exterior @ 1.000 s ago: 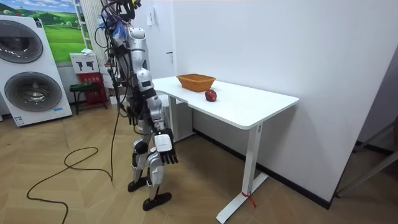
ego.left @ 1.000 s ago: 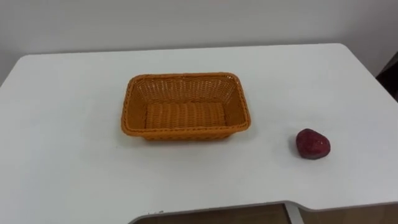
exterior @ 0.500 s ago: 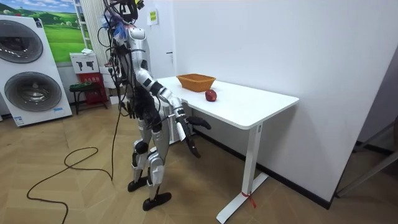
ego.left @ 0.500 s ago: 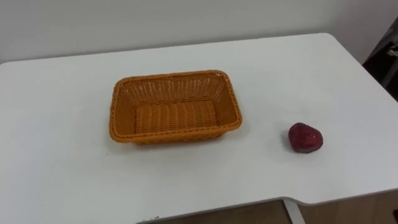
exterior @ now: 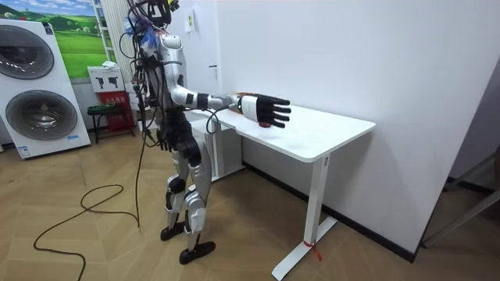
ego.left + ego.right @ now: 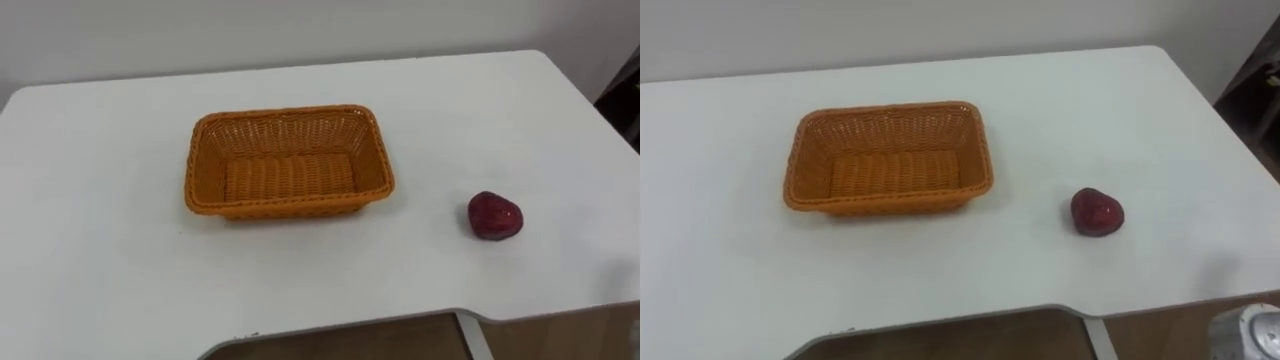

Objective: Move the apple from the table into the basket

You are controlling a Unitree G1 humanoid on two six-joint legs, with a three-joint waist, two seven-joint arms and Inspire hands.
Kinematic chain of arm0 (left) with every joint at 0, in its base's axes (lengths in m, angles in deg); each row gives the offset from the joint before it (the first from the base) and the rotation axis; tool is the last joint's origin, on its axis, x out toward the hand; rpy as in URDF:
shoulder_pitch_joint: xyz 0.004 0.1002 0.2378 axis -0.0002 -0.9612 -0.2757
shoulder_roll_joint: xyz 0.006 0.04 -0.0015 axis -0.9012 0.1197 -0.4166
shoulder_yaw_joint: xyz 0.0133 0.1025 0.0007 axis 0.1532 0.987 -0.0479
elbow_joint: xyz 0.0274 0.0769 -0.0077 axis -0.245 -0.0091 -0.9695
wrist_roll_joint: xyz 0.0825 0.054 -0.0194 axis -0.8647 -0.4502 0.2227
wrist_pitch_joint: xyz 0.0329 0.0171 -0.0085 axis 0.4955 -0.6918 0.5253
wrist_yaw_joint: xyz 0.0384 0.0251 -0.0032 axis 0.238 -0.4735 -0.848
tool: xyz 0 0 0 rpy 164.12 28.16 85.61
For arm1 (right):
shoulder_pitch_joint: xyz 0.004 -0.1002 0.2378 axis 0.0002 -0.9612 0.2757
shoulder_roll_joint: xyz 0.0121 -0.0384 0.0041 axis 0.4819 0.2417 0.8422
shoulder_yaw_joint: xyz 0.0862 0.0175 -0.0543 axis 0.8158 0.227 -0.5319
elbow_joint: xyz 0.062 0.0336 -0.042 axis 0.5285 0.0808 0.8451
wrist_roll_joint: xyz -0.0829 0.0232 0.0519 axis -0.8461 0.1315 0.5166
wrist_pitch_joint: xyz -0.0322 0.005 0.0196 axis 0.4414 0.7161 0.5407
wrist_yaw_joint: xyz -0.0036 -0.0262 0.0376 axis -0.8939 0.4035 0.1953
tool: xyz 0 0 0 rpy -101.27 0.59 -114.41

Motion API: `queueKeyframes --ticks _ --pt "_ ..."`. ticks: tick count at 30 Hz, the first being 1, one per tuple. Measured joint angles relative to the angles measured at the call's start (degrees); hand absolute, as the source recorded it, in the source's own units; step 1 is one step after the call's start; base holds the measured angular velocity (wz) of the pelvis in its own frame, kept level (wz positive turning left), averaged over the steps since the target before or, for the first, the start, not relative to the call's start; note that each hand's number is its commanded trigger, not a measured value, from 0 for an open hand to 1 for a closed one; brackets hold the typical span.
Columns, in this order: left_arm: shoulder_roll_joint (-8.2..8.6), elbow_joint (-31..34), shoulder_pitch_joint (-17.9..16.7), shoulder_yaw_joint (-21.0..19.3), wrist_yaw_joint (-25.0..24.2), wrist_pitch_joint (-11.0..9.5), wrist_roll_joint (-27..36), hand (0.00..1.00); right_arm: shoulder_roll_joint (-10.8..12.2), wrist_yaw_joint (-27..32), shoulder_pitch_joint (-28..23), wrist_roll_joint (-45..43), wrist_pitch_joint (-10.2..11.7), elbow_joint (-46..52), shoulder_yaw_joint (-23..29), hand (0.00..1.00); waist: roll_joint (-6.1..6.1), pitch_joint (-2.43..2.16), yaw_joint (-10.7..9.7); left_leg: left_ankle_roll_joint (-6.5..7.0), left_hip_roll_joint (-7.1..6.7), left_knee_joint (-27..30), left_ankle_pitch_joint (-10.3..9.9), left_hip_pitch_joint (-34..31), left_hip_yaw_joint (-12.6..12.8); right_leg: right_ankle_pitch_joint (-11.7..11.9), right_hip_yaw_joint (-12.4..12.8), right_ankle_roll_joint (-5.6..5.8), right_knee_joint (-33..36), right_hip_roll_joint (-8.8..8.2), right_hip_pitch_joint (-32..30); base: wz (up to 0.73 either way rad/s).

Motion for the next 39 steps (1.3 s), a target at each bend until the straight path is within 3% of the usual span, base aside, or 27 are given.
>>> queueKeyframes --ticks 5,9,13,25,34,39 --pt "0.01 0.06 1.04 1.44 -1.09 -1.46 -0.11 0.00 0.04 -6.02 -0.62 -6.19 0.01 1.60 -6.47 0.00 0.08 -0.18 1.29 0.00 0.11 -0.09 0.00 0.19 -0.02 0.01 -0.09 -0.02 -0.15 0.08 0.14 0.00" --pt "-0.01 -0.06 0.85 2.53 -1.34 -1.36 -0.07 0.00 -0.08 -10.90 -1.15 -7.31 -0.10 1.58 -10.45 0.00 -0.01 0.33 2.23 -0.01 0.14 -0.30 0.00 0.85 -0.11 0.02 -0.13 -0.03 -0.47 0.10 0.94 0.00" --pt "-0.06 -0.03 0.82 3.76 -1.74 -1.28 -0.14 0.00 -0.32 -16.99 -1.78 -8.07 -0.34 1.57 -14.52 0.00 -0.03 0.31 2.25 -0.01 0.11 -0.48 0.00 0.83 -0.31 0.03 -0.17 -0.03 -0.74 0.09 1.08 0.00" --pt "-0.10 -0.01 0.75 3.73 -3.83 -1.20 -0.18 0.00 -0.89 -28.45 -2.33 -14.94 -0.86 1.13 -16.56 0.00 0.55 0.10 2.33 -0.01 0.12 -0.45 0.00 0.86 -0.48 0.24 -0.42 -0.03 -1.16 0.10 1.75 0.00" --pt "-0.10 -0.33 0.88 3.70 -3.93 -1.18 -0.18 0.00 -0.89 -32.07 -3.62 -15.58 -1.28 -0.82 -17.44 0.00 0.19 -0.08 3.43 -0.01 0.14 -0.35 0.00 1.31 -0.64 0.26 -0.38 -0.05 -1.18 0.10 2.23 0.00" --pt "-0.10 -0.96 0.95 3.79 -3.92 -0.96 -0.19 0.00 -0.87 -32.78 -4.29 -15.90 -2.90 -4.97 -19.09 0.00 0.20 -0.04 3.57 -0.01 0.10 0.01 0.00 0.87 -1.01 0.29 -0.97 -0.07 -1.07 -0.05 2.08 0.05"
